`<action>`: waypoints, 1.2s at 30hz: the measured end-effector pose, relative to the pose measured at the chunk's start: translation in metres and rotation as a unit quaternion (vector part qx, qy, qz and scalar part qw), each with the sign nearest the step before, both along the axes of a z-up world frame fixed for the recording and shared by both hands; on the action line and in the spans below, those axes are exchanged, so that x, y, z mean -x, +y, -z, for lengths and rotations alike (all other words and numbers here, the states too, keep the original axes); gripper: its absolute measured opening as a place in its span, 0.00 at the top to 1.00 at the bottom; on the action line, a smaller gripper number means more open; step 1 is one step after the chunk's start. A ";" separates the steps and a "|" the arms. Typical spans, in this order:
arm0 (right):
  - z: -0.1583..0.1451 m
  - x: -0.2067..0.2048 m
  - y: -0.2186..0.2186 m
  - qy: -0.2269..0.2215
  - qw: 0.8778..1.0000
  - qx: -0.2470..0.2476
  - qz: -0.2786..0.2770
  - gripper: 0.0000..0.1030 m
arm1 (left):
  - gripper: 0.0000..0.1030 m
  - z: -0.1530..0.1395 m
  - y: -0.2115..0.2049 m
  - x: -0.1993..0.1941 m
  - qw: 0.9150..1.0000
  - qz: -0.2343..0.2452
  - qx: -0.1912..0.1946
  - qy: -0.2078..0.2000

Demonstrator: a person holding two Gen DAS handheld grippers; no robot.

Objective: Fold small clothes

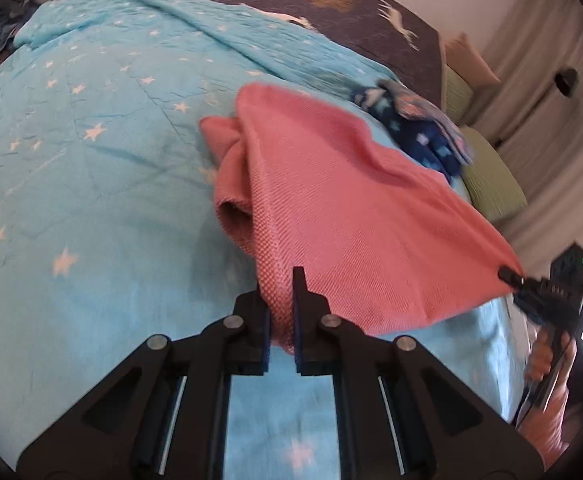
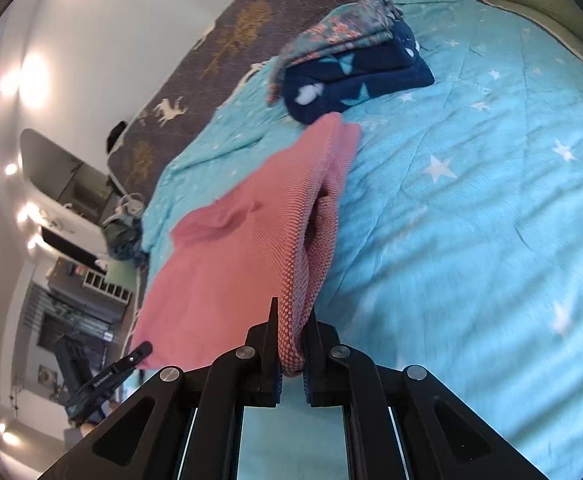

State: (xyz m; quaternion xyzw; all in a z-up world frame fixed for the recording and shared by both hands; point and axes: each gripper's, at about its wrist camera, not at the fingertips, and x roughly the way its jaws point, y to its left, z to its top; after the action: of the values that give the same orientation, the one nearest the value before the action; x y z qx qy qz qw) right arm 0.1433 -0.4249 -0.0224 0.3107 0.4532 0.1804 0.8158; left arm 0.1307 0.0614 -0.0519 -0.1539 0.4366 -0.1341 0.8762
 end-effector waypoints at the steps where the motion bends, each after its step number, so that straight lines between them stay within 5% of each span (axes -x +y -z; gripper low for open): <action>1: -0.005 0.012 -0.002 -0.004 1.000 0.004 -0.002 0.94 | 0.91 -0.003 -0.001 0.013 1.000 0.009 -0.003 -0.004; 8: 0.001 0.121 -0.022 0.019 1.000 0.011 -0.002 0.94 | 0.91 0.005 -0.001 0.125 0.999 0.046 0.007 0.016; 12: 0.021 0.183 -0.032 0.061 0.998 -0.004 -0.001 0.94 | 0.91 0.020 -0.006 0.173 0.997 0.061 -0.018 0.048; 15: 0.026 0.199 -0.030 0.080 0.996 0.047 -0.007 0.87 | 0.89 0.026 -0.002 0.182 0.996 0.054 -0.049 0.057; 20: 0.009 0.196 -0.054 0.069 0.990 0.107 0.059 0.71 | 0.74 -0.004 0.017 0.181 0.996 -0.026 -0.081 0.018; 23: -0.012 0.177 -0.054 0.023 0.987 0.140 0.069 0.57 | 0.59 -0.024 0.015 0.165 0.995 -0.032 -0.085 -0.039; 25: -0.022 0.157 -0.045 -0.002 0.983 0.172 0.063 0.57 | 0.59 -0.030 0.003 0.140 0.991 -0.030 -0.118 -0.060; 36: -0.011 0.064 -0.008 -0.036 0.984 0.175 0.011 0.57 | 0.55 0.002 -0.019 0.050 0.993 -0.023 -0.115 -0.010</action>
State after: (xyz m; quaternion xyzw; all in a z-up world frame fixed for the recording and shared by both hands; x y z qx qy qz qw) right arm 0.0790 -0.4333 -0.0111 0.1610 0.4452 0.1005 0.8751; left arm 0.0811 0.0428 -0.0534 -0.0612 0.4363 -0.0643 0.8954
